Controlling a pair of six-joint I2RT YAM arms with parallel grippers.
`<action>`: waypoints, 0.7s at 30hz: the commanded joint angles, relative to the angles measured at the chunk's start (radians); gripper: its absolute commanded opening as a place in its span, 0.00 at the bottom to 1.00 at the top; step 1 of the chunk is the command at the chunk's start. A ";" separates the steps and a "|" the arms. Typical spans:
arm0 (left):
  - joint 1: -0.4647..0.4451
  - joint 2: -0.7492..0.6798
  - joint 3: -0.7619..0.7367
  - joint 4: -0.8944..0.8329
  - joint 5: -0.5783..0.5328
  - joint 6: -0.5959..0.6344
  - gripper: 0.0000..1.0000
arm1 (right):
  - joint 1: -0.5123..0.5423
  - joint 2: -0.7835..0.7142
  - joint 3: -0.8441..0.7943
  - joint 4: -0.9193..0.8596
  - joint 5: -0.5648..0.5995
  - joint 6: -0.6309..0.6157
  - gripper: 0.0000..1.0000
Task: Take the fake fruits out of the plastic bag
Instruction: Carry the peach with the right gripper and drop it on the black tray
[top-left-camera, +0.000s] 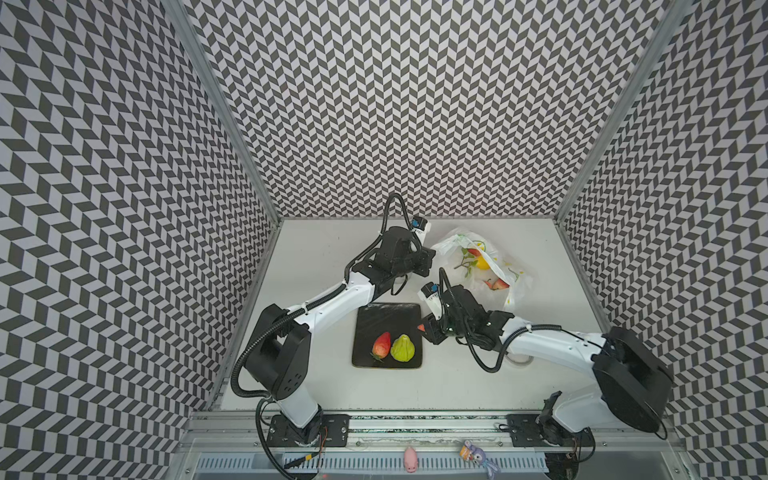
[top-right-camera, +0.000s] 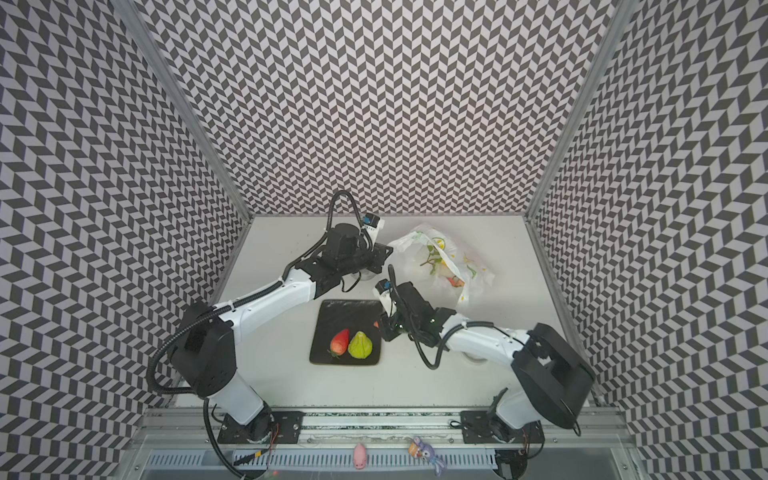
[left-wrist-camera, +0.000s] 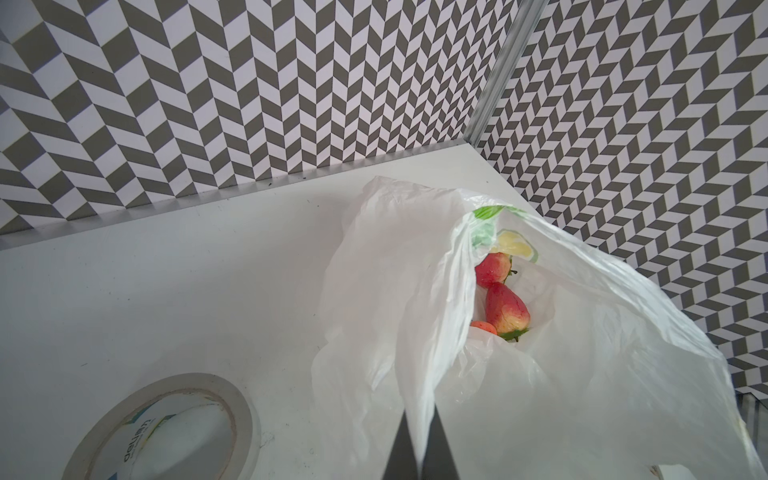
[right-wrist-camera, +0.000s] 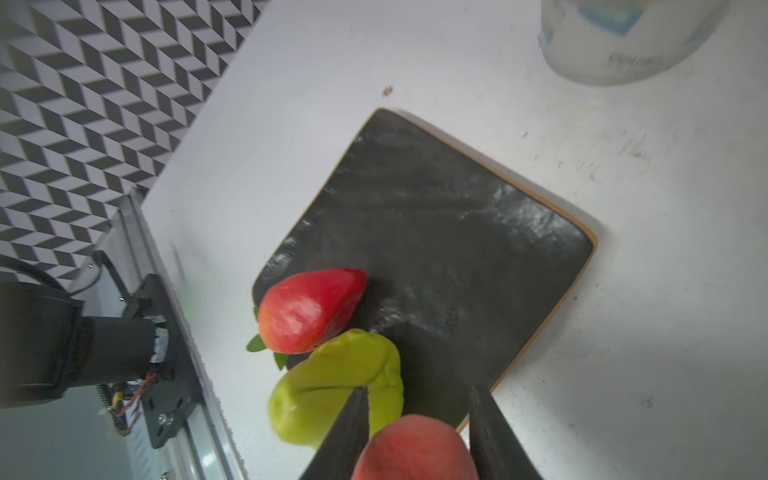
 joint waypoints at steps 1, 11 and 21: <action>0.006 -0.029 -0.007 0.012 -0.009 0.000 0.00 | 0.003 0.073 0.054 0.127 0.014 0.004 0.36; 0.008 -0.031 -0.004 0.002 -0.009 0.008 0.00 | 0.003 0.264 0.139 0.147 -0.035 0.005 0.37; 0.010 -0.032 -0.004 -0.002 -0.008 0.013 0.00 | 0.003 0.329 0.167 0.119 -0.029 0.012 0.58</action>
